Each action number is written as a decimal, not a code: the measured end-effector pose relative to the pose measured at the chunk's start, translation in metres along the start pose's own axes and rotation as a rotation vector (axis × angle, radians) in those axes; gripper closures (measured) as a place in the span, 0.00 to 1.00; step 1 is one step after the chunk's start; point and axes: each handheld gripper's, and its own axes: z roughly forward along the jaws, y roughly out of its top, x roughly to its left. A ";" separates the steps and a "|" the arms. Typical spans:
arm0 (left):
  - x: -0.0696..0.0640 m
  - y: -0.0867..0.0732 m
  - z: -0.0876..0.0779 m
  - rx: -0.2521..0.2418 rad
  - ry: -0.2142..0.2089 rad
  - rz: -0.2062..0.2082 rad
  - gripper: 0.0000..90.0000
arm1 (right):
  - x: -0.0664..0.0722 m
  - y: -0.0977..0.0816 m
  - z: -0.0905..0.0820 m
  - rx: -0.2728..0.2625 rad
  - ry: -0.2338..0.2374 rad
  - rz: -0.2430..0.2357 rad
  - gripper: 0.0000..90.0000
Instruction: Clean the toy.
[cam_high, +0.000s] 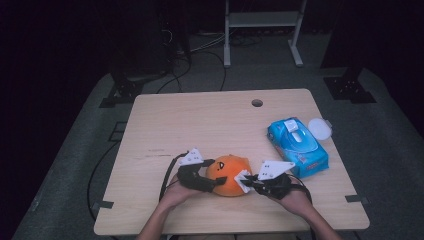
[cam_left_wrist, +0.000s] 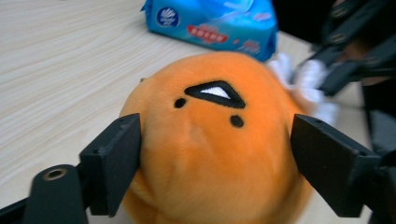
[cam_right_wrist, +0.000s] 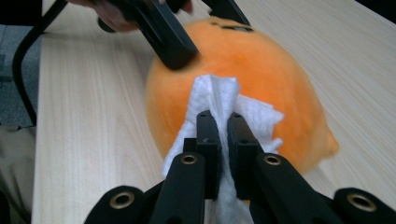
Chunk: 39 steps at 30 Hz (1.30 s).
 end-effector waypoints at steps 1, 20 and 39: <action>0.000 0.000 0.000 0.000 0.000 0.000 0.21 | 0.000 0.000 0.000 0.000 0.000 0.000 0.94; -0.005 0.003 0.000 0.030 0.028 0.024 0.15 | -0.016 -0.013 -0.012 -0.012 -0.065 0.061 0.94; -0.023 0.009 0.008 0.047 0.035 0.137 0.14 | 0.001 0.006 -0.008 -0.045 -0.041 -0.001 0.94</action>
